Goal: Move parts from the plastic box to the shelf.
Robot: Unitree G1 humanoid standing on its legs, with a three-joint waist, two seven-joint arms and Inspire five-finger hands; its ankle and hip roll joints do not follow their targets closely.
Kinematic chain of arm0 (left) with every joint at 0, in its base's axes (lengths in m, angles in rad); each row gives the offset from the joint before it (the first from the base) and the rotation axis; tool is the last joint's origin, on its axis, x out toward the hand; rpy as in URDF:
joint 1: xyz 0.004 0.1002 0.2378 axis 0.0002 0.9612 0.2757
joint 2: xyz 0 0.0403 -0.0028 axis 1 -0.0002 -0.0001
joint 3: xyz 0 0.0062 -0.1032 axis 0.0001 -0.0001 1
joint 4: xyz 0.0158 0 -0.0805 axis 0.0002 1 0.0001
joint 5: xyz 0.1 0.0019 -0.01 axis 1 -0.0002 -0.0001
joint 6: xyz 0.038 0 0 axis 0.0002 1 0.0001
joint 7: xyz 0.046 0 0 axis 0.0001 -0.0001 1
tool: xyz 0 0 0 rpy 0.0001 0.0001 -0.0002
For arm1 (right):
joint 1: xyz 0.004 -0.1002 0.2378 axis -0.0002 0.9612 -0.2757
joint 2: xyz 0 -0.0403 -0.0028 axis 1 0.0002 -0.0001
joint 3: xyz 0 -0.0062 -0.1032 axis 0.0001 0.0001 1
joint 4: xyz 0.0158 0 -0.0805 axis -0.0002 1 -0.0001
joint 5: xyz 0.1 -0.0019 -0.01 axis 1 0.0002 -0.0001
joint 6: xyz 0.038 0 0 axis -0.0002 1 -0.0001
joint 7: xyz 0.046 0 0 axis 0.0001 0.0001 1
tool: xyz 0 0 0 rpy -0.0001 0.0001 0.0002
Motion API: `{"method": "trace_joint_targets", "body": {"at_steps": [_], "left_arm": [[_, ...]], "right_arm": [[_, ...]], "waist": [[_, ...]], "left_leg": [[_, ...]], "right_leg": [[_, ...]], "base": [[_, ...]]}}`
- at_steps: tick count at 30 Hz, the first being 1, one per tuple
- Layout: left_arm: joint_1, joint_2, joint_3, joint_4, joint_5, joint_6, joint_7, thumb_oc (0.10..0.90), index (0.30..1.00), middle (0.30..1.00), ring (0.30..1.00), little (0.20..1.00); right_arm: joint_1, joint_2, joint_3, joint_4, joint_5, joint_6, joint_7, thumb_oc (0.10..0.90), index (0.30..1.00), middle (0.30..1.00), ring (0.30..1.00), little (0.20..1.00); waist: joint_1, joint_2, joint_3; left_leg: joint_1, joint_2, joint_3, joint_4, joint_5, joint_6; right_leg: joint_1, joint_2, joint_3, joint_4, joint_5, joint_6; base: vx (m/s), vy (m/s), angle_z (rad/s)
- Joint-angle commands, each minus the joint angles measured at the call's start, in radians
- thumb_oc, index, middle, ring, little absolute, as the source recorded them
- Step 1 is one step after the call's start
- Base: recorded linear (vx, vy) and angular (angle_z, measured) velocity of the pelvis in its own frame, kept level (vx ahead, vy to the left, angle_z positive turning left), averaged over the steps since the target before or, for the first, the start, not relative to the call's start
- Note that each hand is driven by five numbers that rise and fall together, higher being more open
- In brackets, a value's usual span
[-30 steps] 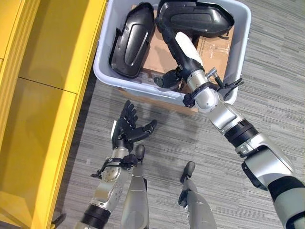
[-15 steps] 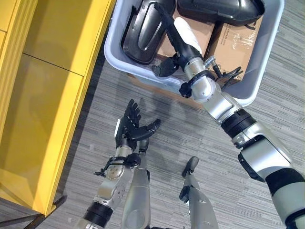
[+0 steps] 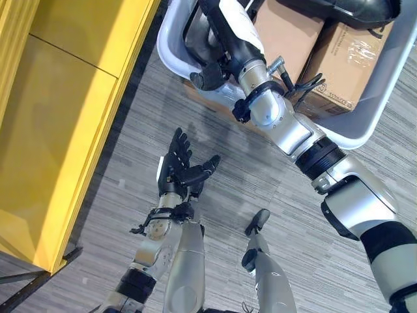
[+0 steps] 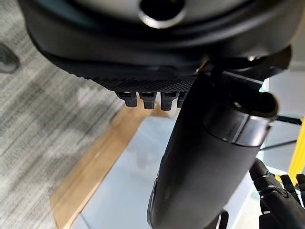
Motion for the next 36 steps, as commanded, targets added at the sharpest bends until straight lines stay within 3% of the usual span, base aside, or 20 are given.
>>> {"method": "trace_joint_targets", "body": {"at_steps": [1, 13, 21, 25, 28, 36], "left_arm": [[-0.005, 0.038, -0.007, -0.146, -0.004, -0.097, -0.004, 0.9, 1.0, 1.0, 1.0, 1.0], [-0.008, 0.043, -0.023, -0.157, -0.031, -0.107, 0.001, 0.9, 1.0, 1.0, 1.0, 1.0], [-0.01, 0.054, -0.025, -0.151, -0.054, -0.11, -0.004, 0.9, 1.0, 1.0, 1.0, 1.0], [-0.013, 0.06, -0.026, -0.148, -0.069, -0.107, -0.006, 0.9, 1.0, 1.0, 1.0, 1.0], [-0.026, 0.066, -0.042, -0.135, -0.094, -0.098, -0.014, 0.9, 1.0, 1.0, 1.0, 1.0], [-0.043, 0.076, -0.077, -0.141, -0.121, -0.086, -0.03, 0.9, 1.0, 1.0, 1.0, 1.0]], "right_arm": [[-0.216, -0.01, 0.023, -0.023, 0.054, -0.078, -0.059, 0.9, 1.0, 1.0, 1.0, 1.0], [-0.274, -0.054, 0.048, 0.049, 0.184, -0.103, -0.069, 0.9, 1.0, 1.0, 1.0, 1.0], [-0.303, -0.085, 0.043, 0.148, 0.398, -0.132, -0.038, 0.9, 1.0, 1.0, 1.0, 1.0], [-0.307, -0.081, 0.007, 0.211, 0.605, -0.161, -0.007, 0.9, 1.0, 1.0, 1.0, 1.0], [-0.293, -0.056, -0.051, 0.304, 0.87, -0.178, 0.039, 0.9, 1.0, 1.0, 1.0, 1.0], [-0.274, -0.047, -0.159, 0.401, 1.104, -0.191, 0.066, 0.9, 1.0, 1.0, 1.0, 1.0]], "waist": [[0.014, -0.047, 0.01], [0.012, -0.061, 0.011], [0.001, -0.073, 0.011], [-0.007, -0.079, 0.011], [-0.015, -0.082, 0.011], [-0.014, -0.071, 0.011]], "left_leg": [[0.036, 0.0, 0.047, 0.04, -0.095, 0.012], [-0.048, -0.009, 0.03, 0.087, -0.115, 0.01], [-0.078, -0.014, 0.028, 0.103, -0.123, 0.009], [-0.076, -0.012, 0.035, 0.101, -0.125, 0.01], [-0.067, -0.011, 0.038, 0.101, -0.13, 0.01], [-0.043, -0.013, 0.042, 0.106, -0.139, 0.012]], "right_leg": [[0.074, -0.075, 0.066, 0.003, 0.009, 0.04], [0.041, -0.066, 0.055, 0.001, 0.002, 0.041], [0.027, -0.061, 0.053, 0.001, -0.001, 0.042], [0.027, -0.061, 0.056, 0.001, -0.003, 0.043], [0.034, -0.059, 0.059, 0.001, -0.007, 0.044], [0.06, -0.057, 0.059, 0.001, -0.017, 0.047]], "base": [[0.03, 0.001, 0.12], [0.03, -0.005, 0.07], [0.02, -0.002, 0.02], [0.0, 0.0, 0.0], [0.03, -0.011, 0.0], [0.0, 0.0, 0.0]]}}
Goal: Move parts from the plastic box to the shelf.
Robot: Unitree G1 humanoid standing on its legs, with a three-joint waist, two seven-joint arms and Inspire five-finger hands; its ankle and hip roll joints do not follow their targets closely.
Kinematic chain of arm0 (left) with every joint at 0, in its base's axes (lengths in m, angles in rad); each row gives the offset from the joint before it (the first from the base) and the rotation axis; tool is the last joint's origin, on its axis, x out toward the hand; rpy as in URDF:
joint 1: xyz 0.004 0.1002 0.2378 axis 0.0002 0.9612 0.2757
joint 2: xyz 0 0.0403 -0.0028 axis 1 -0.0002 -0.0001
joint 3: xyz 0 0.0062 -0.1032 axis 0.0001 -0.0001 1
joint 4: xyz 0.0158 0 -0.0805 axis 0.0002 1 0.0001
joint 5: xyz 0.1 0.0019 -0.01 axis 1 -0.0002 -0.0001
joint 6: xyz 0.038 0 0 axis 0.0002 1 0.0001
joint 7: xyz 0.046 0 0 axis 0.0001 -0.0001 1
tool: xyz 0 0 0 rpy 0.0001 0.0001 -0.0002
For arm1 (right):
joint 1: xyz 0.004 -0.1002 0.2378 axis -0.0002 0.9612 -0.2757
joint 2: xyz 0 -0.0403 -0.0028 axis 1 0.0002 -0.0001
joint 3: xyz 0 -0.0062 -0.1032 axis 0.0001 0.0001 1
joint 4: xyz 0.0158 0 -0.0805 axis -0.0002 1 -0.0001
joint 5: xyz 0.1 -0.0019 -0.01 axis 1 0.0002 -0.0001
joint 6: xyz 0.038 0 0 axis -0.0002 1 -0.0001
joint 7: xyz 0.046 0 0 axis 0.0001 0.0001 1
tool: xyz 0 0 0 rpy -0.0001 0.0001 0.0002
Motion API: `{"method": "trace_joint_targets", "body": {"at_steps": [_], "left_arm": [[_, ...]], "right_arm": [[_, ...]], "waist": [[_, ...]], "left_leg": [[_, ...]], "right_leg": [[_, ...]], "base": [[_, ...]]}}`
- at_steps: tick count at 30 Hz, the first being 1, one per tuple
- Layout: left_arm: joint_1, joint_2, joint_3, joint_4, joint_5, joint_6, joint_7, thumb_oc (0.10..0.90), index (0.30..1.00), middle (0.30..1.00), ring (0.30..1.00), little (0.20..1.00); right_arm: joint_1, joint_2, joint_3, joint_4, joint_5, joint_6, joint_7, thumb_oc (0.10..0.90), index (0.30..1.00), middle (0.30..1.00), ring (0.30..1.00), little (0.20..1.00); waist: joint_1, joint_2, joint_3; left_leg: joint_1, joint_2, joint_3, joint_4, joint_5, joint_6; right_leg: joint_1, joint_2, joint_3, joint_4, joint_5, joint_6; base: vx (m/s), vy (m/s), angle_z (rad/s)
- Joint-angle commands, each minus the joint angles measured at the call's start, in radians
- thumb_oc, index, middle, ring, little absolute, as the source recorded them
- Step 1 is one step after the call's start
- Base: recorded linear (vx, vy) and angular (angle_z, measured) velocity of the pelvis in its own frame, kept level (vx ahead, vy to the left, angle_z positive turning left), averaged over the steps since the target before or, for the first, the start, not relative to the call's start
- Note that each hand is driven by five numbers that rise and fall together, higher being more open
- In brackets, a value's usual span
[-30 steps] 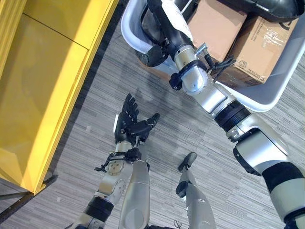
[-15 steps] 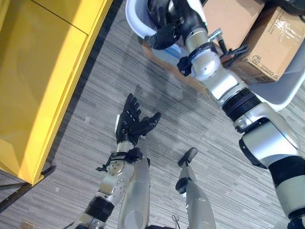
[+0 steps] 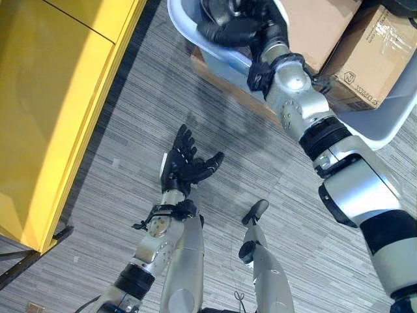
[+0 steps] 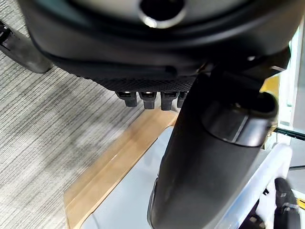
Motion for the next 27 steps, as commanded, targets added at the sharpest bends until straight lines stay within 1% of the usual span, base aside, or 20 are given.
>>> {"method": "trace_joint_targets", "body": {"at_steps": [1, 5, 12, 19, 23, 27], "left_arm": [[0.001, 0.029, 0.007, -0.133, -0.028, -0.065, -0.035, 0.9, 1.0, 1.0, 1.0, 1.0], [0.002, 0.031, 0.005, -0.131, -0.03, -0.062, -0.039, 0.9, 1.0, 1.0, 1.0, 1.0], [-0.008, 0.038, -0.008, -0.129, -0.033, -0.064, -0.045, 0.9, 1.0, 1.0, 1.0, 1.0], [0.003, 0.051, -0.001, -0.139, -0.033, -0.062, -0.055, 0.9, 1.0, 1.0, 1.0, 1.0], [0.013, 0.058, 0.008, -0.143, -0.034, -0.067, -0.062, 0.9, 1.0, 1.0, 1.0, 1.0], [0.028, 0.065, 0.023, -0.147, -0.033, -0.071, -0.071, 0.9, 1.0, 1.0, 1.0, 1.0]], "right_arm": [[-0.124, -0.082, -0.01, 0.039, 0.1, -0.101, -0.019, 0.9, 1.0, 1.0, 1.0, 1.0], [-0.14, -0.115, -0.016, 0.052, 0.088, -0.096, -0.022, 0.9, 1.0, 1.0, 1.0, 1.0], [-0.164, -0.163, -0.013, 0.075, 0.101, -0.09, -0.019, 0.9, 1.0, 1.0, 1.0, 1.0], [-0.181, -0.206, -0.002, 0.084, 0.091, -0.082, -0.013, 0.9, 1.0, 1.0, 1.0, 1.0], [-0.189, -0.222, 0.024, 0.074, 0.052, -0.076, -0.006, 0.9, 1.0, 1.0, 1.0, 1.0], [-0.211, -0.228, 0.078, 0.031, -0.017, -0.078, 0.001, 0.9, 1.0, 1.0, 1.0, 1.0]], "waist": [[-0.011, -0.036, -0.001], [-0.012, -0.032, -0.001], [-0.022, -0.036, -0.021], [-0.023, -0.035, -0.032], [-0.027, -0.038, -0.039], [-0.036, -0.042, -0.046]], "left_leg": [[0.08, 0.004, 0.081, 0.072, -0.149, 0.007], [0.094, 0.005, 0.086, 0.078, -0.154, 0.008], [0.12, 0.006, 0.095, 0.083, -0.164, 0.011], [0.137, 0.011, 0.099, 0.079, -0.164, 0.011], [0.145, 0.012, 0.103, 0.077, -0.162, 0.01], [0.157, 0.016, 0.106, 0.071, -0.156, 0.009]], "right_leg": [[0.14, -0.047, 0.098, 0.001, -0.021, 0.044], [0.155, -0.05, 0.101, 0.001, -0.023, 0.045], [0.174, -0.048, 0.112, 0.001, -0.022, 0.048], [0.184, -0.048, 0.115, 0.001, -0.027, 0.049], [0.189, -0.046, 0.118, 0.001, -0.03, 0.048], [0.194, -0.045, 0.121, 0.001, -0.029, 0.047]], "base": [[0.0, 0.0, 0.0], [0.0, 0.0, 0.0], [0.0, -0.006, -0.07], [0.0, 0.0, -0.01], [-0.01, -0.005, -0.02], [-0.01, 0.003, -0.03]]}}
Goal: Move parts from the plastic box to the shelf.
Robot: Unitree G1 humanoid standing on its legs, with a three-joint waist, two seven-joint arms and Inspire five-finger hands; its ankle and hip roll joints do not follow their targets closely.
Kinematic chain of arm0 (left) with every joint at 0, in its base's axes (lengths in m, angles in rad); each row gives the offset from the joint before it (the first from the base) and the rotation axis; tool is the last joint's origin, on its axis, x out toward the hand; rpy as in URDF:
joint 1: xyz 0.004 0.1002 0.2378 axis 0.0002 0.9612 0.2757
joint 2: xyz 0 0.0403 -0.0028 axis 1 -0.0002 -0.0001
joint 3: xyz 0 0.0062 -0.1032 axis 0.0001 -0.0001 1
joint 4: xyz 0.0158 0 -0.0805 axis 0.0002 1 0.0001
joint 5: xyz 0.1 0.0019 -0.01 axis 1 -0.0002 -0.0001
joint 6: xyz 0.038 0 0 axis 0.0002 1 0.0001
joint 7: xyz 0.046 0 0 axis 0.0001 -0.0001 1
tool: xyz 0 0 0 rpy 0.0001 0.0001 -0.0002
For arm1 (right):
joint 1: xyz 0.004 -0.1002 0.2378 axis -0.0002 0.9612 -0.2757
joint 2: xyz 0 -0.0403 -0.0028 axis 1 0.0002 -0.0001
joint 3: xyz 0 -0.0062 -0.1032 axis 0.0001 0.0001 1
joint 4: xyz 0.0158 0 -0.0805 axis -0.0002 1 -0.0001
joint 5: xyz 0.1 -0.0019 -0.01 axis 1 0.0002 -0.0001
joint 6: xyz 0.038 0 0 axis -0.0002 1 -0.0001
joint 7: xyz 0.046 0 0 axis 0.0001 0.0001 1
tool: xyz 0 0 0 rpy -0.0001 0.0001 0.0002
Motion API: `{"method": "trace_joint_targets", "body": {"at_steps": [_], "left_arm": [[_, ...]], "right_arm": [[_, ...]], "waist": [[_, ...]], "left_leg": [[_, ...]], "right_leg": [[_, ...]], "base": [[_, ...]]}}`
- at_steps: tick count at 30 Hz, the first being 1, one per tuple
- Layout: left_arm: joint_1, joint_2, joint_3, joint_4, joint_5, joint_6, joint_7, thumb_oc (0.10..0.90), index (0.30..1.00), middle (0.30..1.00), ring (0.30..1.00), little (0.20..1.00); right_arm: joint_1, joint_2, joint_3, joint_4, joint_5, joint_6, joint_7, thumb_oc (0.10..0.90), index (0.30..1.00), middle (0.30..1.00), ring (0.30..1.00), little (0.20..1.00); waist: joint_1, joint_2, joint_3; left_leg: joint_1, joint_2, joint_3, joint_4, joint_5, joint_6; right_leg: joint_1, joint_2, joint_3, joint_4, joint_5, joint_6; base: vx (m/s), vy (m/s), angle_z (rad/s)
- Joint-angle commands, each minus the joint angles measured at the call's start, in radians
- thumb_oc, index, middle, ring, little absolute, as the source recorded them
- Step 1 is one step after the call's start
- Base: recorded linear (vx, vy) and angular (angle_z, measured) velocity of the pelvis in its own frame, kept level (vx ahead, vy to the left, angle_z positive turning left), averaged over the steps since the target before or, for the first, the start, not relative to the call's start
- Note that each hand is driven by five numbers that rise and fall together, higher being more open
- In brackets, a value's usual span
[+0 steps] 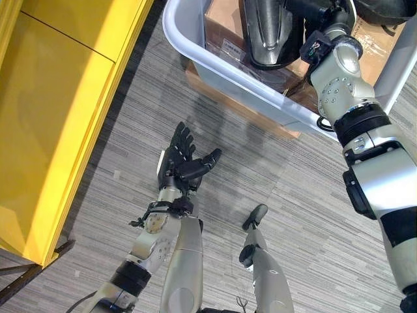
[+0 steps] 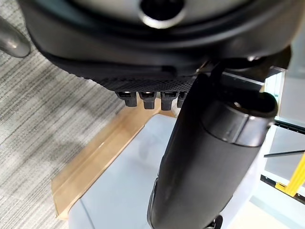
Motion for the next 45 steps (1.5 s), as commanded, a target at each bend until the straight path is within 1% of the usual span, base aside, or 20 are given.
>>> {"method": "trace_joint_targets", "body": {"at_steps": [1, 4, 5, 7, 10, 11, 12, 15, 16, 20, 21, 23, 28, 32, 34, 36, 37, 39, 44, 45], "left_arm": [[0.044, 0.027, 0.016, -0.147, 0.022, -0.072, -0.052, 0.9, 1.0, 1.0, 1.0, 1.0], [0.051, 0.033, 0.03, -0.147, 0.028, -0.079, -0.051, 0.9, 1.0, 1.0, 1.0, 1.0], [0.059, 0.035, 0.044, -0.146, 0.031, -0.084, -0.046, 0.9, 1.0, 1.0, 1.0, 1.0], [0.066, 0.036, 0.053, -0.147, 0.033, -0.084, -0.045, 0.9, 1.0, 1.0, 1.0, 1.0], [0.081, 0.036, 0.069, -0.15, 0.035, -0.081, -0.038, 0.9, 1.0, 1.0, 1.0, 1.0], [0.083, 0.035, 0.072, -0.153, 0.035, -0.079, -0.037, 0.9, 1.0, 1.0, 1.0, 1.0], [0.091, 0.037, 0.085, -0.155, 0.036, -0.074, -0.03, 0.9, 1.0, 1.0, 1.0, 1.0], [0.111, 0.041, 0.105, -0.159, 0.047, -0.065, -0.022, 0.9, 1.0, 1.0, 1.0, 1.0], [0.118, 0.043, 0.113, -0.163, 0.052, -0.063, -0.019, 0.9, 1.0, 1.0, 1.0, 1.0], [0.129, 0.039, 0.126, -0.176, 0.062, -0.061, -0.018, 0.9, 1.0, 1.0, 1.0, 1.0], [0.137, 0.036, 0.136, -0.184, 0.072, -0.061, -0.017, 0.9, 1.0, 1.0, 1.0, 1.0], [0.14, 0.036, 0.138, -0.187, 0.075, -0.061, -0.017, 0.9, 1.0, 1.0, 1.0, 1.0], [0.152, 0.034, 0.152, -0.198, 0.098, -0.066, -0.021, 0.9, 1.0, 1.0, 1.0, 1.0], [0.16, 0.027, 0.158, -0.205, 0.118, -0.069, -0.023, 0.9, 1.0, 1.0, 1.0, 1.0], [0.164, 0.024, 0.158, -0.207, 0.122, -0.069, -0.025, 0.9, 1.0, 1.0, 1.0, 1.0], [0.174, 0.023, 0.169, -0.214, 0.134, -0.07, -0.027, 0.9, 1.0, 1.0, 1.0, 1.0], [0.179, 0.022, 0.172, -0.214, 0.137, -0.071, -0.026, 0.9, 1.0, 1.0, 1.0, 1.0], [0.187, 0.019, 0.179, -0.213, 0.148, -0.072, -0.028, 0.9, 1.0, 1.0, 1.0, 1.0], [0.199, 0.022, 0.187, -0.22, 0.157, -0.075, -0.029, 0.9, 1.0, 1.0, 1.0, 1.0], [0.202, 0.021, 0.188, -0.22, 0.163, -0.074, -0.029, 0.9, 1.0, 1.0, 1.0, 1.0]], "right_arm": [[-0.169, -0.082, 0.084, -0.061, -0.067, -0.081, 0.018, 0.9, 1.0, 1.0, 1.0, 1.0], [-0.171, -0.09, 0.114, -0.112, -0.108, -0.088, 0.016, 0.9, 1.0, 1.0, 1.0, 1.0], [-0.163, -0.084, 0.132, -0.162, -0.125, -0.096, 0.017, 0.9, 1.0, 1.0, 1.0, 1.0], [-0.158, -0.079, 0.141, -0.196, -0.136, -0.098, 0.017, 0.9, 1.0, 1.0, 1.0, 1.0], [-0.125, -0.076, 0.141, -0.303, -0.143, -0.111, 0.011, 0.9, 1.0, 1.0, 1.0, 1.0], [-0.109, -0.07, 0.13, -0.332, -0.127, -0.119, 0.011, 0.9, 1.0, 1.0, 1.0, 1.0], [-0.063, -0.061, 0.124, -0.443, -0.109, -0.132, 0.024, 0.9, 1.0, 1.0, 1.0, 1.0], [0.006, -0.083, 0.134, -0.612, -0.134, -0.135, 0.038, 0.9, 1.0, 1.0, 1.0, 1.0], [0.033, -0.105, 0.141, -0.671, -0.157, -0.132, 0.05, 0.9, 1.0, 1.0, 1.0, 1.0], [0.08, -0.161, 0.143, -0.764, -0.213, -0.132, 0.061, 0.9, 1.0, 1.0, 1.0, 1.0], [0.093, -0.211, 0.145, -0.811, -0.269, -0.133, 0.059, 0.9, 1.0, 1.0, 1.0, 1.0], [0.106, -0.229, 0.145, -0.833, -0.287, -0.129, 0.065, 0.9, 1.0, 1.0, 1.0, 1.0], [0.155, -0.346, 0.127, -0.929, -0.425, -0.136, 0.057, 0.9, 1.0, 1.0, 1.0, 1.0], [0.204, -0.418, 0.104, -0.983, -0.478, -0.14, 0.068, 0.9, 1.0, 1.0, 1.0, 1.0], [0.229, -0.434, 0.097, -1.001, -0.461, -0.146, 0.083, 0.9, 1.0, 1.0, 1.0, 1.0], [0.28, -0.483, 0.077, -1.059, -0.494, -0.155, 0.091, 0.9, 1.0, 1.0, 1.0, 1.0], [0.298, -0.492, 0.067, -1.077, -0.504, -0.158, 0.094, 0.9, 1.0, 1.0, 1.0, 1.0], [0.351, -0.526, 0.032, -1.119, -0.554, -0.16, 0.096, 0.9, 1.0, 1.0, 1.0, 1.0], [0.384, -0.558, 0.025, -1.147, -0.634, -0.155, 0.091, 0.9, 1.0, 1.0, 1.0, 1.0], [0.388, -0.571, 0.028, -1.154, -0.694, -0.152, 0.078, 0.9, 1.0, 1.0, 1.0, 1.0]], "waist": [[-0.027, -0.042, -0.047], [-0.035, -0.047, -0.052], [-0.044, -0.054, -0.055], [-0.051, -0.059, -0.058], [-0.065, -0.069, -0.06], [-0.069, -0.071, -0.061], [-0.081, -0.078, -0.061], [-0.099, -0.091, -0.061], [-0.106, -0.095, -0.06], [-0.116, -0.104, -0.058], [-0.121, -0.106, -0.056], [-0.122, -0.107, -0.056], [-0.129, -0.11, -0.054], [-0.134, -0.113, -0.054], [-0.135, -0.115, -0.052], [-0.144, -0.118, -0.05], [-0.145, -0.119, -0.049], [-0.147, -0.119, -0.048], [-0.147, -0.119, -0.048], [-0.147, -0.119, -0.048]], "left_leg": [[0.072, 0.013, 0.064, 0.064, -0.151, 0.009], [0.078, 0.017, 0.069, 0.06, -0.146, 0.008], [0.084, 0.021, 0.07, 0.058, -0.145, 0.007], [0.086, 0.023, 0.073, 0.057, -0.143, 0.006], [0.098, 0.029, 0.079, 0.05, -0.14, 0.004], [0.1, 0.031, 0.08, 0.049, -0.139, 0.003], [0.107, 0.036, 0.088, 0.044, -0.134, 0.002], [0.118, 0.044, 0.097, 0.037, -0.129, 0.0], [0.122, 0.048, 0.101, 0.033, -0.125, -0.001], [0.128, 0.052, 0.107, 0.029, -0.121, 0.0], [0.131, 0.055, 0.108, 0.027, -0.12, -0.001], [0.132, 0.055, 0.108, 0.025, -0.119, 0.0], [0.136, 0.06, 0.115, 0.019, -0.115, -0.001], [0.138, 0.064, 0.118, 0.017, -0.113, 0.0], [0.139, 0.064, 0.12, 0.018, -0.113, 0.0], [0.14, 0.067, 0.127, 0.02, -0.114, 0.001], [0.141, 0.066, 0.129, 0.02, -0.114, 0.001], [0.14, 0.064, 0.128, 0.022, -0.114, 0.001], [0.139, 0.066, 0.13, 0.023, -0.115, 0.002], [0.137, 0.065, 0.13, 0.024, -0.114, 0.001]], "right_leg": [[0.133, -0.04, 0.075, 0.001, -0.043, 0.045], [0.134, -0.038, 0.075, 0.001, -0.042, 0.044], [0.136, -0.036, 0.079, 0.002, -0.041, 0.042], [0.135, -0.035, 0.08, 0.002, -0.04, 0.041], [0.135, -0.032, 0.087, 0.002, -0.039, 0.039], [0.135, -0.032, 0.088, 0.003, -0.039, 0.038], [0.133, -0.03, 0.095, 0.003, -0.035, 0.036], [0.129, -0.027, 0.104, 0.006, -0.031, 0.033], [0.126, -0.026, 0.107, 0.007, -0.029, 0.033], [0.121, -0.023, 0.114, 0.012, -0.028, 0.031], [0.119, -0.021, 0.114, 0.015, -0.029, 0.031], [0.118, -0.02, 0.115, 0.017, -0.03, 0.031], [0.113, -0.017, 0.118, 0.018, -0.027, 0.033], [0.11, -0.017, 0.117, 0.018, -0.024, 0.036], [0.108, -0.017, 0.119, 0.018, -0.023, 0.036], [0.105, -0.017, 0.122, 0.018, -0.019, 0.038], [0.105, -0.017, 0.122, 0.018, -0.018, 0.038], [0.108, -0.017, 0.119, 0.017, -0.018, 0.04], [0.106, -0.018, 0.118, 0.017, -0.015, 0.042], [0.106, -0.018, 0.118, 0.018, -0.015, 0.042]], "base": [[-0.03, 0.015, -0.08], [-0.03, 0.003, -0.03], [-0.04, 0.0, 0.01], [-0.04, 0.006, -0.02], [-0.01, -0.002, -0.03], [-0.06, 0.019, 0.0], [-0.05, 0.024, -0.03], [-0.05, 0.014, -0.16], [-0.04, 0.002, -0.15], [-0.03, -0.008, -0.08], [-0.03, -0.019, -0.06], [-0.02, -0.01, -0.08], [-0.02, -0.004, -0.05], [-0.02, -0.004, -0.03], [-0.02, 0.003, -0.08], [-0.04, 0.007, -0.08], [-0.03, 0.005, -0.05], [0.0, 0.0, 0.0], [0.0, 0.0, 0.0], [0.0, 0.0, 0.0]]}}
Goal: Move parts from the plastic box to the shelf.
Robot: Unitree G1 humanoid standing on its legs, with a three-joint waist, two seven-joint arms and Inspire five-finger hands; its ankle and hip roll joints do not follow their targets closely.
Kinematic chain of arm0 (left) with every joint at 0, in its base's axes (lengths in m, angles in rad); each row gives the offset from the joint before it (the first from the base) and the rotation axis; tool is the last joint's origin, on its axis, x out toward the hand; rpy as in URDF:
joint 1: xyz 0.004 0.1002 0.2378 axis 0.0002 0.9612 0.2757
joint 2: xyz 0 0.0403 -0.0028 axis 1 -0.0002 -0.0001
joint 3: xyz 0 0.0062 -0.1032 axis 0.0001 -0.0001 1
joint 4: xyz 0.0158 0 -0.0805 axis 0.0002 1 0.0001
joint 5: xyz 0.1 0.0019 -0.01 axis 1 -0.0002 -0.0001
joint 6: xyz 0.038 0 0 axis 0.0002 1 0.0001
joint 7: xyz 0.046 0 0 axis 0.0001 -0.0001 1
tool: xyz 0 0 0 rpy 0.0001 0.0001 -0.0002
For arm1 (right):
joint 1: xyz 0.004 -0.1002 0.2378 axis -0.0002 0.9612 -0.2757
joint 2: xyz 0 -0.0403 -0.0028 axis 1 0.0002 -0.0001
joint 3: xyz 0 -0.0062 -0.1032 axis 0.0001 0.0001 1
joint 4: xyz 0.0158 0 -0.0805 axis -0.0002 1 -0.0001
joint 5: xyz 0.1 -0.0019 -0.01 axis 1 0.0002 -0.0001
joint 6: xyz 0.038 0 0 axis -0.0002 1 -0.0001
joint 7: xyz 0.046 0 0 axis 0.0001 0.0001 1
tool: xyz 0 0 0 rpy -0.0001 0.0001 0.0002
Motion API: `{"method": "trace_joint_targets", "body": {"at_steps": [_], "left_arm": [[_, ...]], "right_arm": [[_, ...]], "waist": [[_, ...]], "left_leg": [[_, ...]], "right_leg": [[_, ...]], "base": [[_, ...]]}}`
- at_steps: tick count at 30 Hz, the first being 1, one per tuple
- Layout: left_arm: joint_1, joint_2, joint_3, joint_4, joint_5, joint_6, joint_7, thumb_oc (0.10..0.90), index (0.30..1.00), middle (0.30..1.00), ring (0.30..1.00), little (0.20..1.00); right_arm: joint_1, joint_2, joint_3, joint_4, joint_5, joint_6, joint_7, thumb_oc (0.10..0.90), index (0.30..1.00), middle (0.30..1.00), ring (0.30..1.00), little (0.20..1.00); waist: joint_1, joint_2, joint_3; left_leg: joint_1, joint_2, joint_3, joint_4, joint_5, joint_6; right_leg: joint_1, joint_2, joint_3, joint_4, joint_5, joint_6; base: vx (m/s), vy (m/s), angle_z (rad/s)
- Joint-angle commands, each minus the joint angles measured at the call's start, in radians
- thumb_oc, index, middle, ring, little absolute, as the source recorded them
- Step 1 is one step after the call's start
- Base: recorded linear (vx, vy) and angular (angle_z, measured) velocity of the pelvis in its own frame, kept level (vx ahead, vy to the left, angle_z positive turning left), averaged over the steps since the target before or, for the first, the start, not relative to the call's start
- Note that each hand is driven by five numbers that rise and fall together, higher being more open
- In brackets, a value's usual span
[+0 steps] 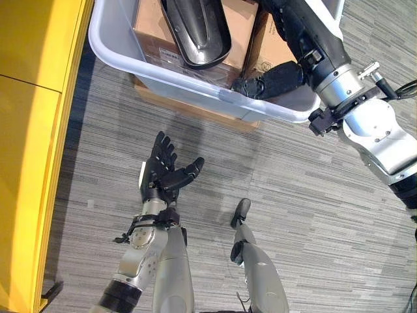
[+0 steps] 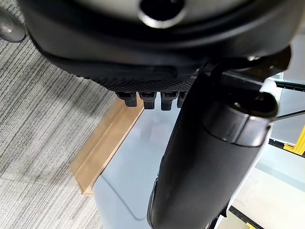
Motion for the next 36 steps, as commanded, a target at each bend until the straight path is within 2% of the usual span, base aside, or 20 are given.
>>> {"method": "trace_joint_targets", "body": {"at_steps": [1, 3, 5, 9, 13, 22, 30, 36], "left_arm": [[0.036, 0.028, 0.058, -0.147, 0.065, -0.074, -0.023, 0.9, 1.0, 1.0, 1.0, 1.0], [0.037, 0.027, 0.06, -0.151, 0.076, -0.075, -0.024, 0.9, 1.0, 1.0, 1.0, 1.0], [0.035, 0.031, 0.061, -0.152, 0.082, -0.075, -0.024, 0.9, 1.0, 1.0, 1.0, 1.0], [0.03, 0.032, 0.058, -0.153, 0.089, -0.076, -0.024, 0.9, 1.0, 1.0, 1.0, 1.0], [0.033, 0.028, 0.062, -0.153, 0.093, -0.077, -0.024, 0.9, 1.0, 1.0, 1.0, 1.0], [0.045, 0.036, 0.068, -0.163, 0.098, -0.083, -0.033, 0.9, 1.0, 1.0, 1.0, 1.0], [0.033, 0.035, 0.065, -0.15, 0.097, -0.092, -0.029, 0.9, 1.0, 1.0, 1.0, 1.0], [0.022, 0.026, 0.054, -0.139, 0.09, -0.105, -0.016, 0.9, 1.0, 1.0, 1.0, 1.0]], "right_arm": [[-0.096, -0.054, -0.098, -0.09, -0.106, -0.109, -0.04, 0.9, 1.0, 1.0, 1.0, 1.0], [-0.104, -0.079, -0.093, -0.098, -0.235, -0.097, -0.071, 0.9, 1.0, 1.0, 1.0, 1.0], [-0.119, -0.086, -0.083, -0.096, -0.302, -0.086, -0.085, 0.9, 1.0, 1.0, 1.0, 1.0], [-0.14, -0.079, -0.078, -0.081, -0.373, -0.077, -0.114, 0.9, 1.0, 1.0, 1.0, 1.0], [-0.205, -0.107, -0.058, -0.086, -0.487, -0.067, -0.151, 0.9, 1.0, 1.0, 1.0, 1.0], [-0.283, -0.155, -0.003, -0.082, -0.618, -0.047, -0.177, 0.9, 1.0, 1.0, 1.0, 1.0], [-0.441, -0.12, 0.138, 0.06, -0.711, -0.009, -0.196, 0.9, 1.0, 1.0, 1.0, 1.0], [-0.544, -0.055, 0.256, 0.211, -0.776, 0.018, -0.203, 0.9, 1.0, 1.0, 1.0, 1.0]], "waist": [[0.004, -0.081, -0.043], [0.006, -0.081, -0.043], [0.01, -0.08, -0.042], [0.017, -0.076, -0.039], [0.023, -0.075, -0.039], [0.035, -0.077, -0.042], [0.065, -0.073, -0.021], [0.085, -0.05, 0.005]], "left_leg": [[0.081, 0.023, 0.058, 0.037, -0.118, -0.003], [0.078, 0.022, 0.058, 0.041, -0.12, -0.001], [0.077, 0.022, 0.058, 0.043, -0.121, 0.0], [0.071, 0.021, 0.053, 0.045, -0.12, 0.001], [0.066, 0.021, 0.049, 0.042, -0.116, 0.0], [0.058, 0.018, 0.038, 0.044, -0.113, -0.001], [0.028, 0.011, 0.026, 0.06, -0.111, 0.001], [-0.008, 0.0, 0.012, 0.069, -0.104, 0.001]], "right_leg": [[0.106, -0.046, 0.039, 0.018, -0.048, 0.058], [0.103, -0.045, 0.038, 0.02, -0.049, 0.059], [0.103, -0.046, 0.038, 0.021, -0.05, 0.059], [0.102, -0.046, 0.034, 0.023, -0.052, 0.059], [0.099, -0.044, 0.034, 0.023, -0.054, 0.058], [0.099, -0.044, 0.024, 0.029, -0.062, 0.056], [0.09, -0.043, 0.014, 0.038, -0.07, 0.051], [0.07, -0.043, 0.008, 0.05, -0.077, 0.046]], "base": [[0.0, 0.0, 0.0], [0.0, 0.0, 0.0], [0.0, 0.0, 0.0], [0.0, 0.0, 0.0], [0.0, 0.0, 0.0], [0.0, -0.002, 0.01], [-0.01, -0.002, 0.07], [-0.01, -0.001, 0.07]]}}
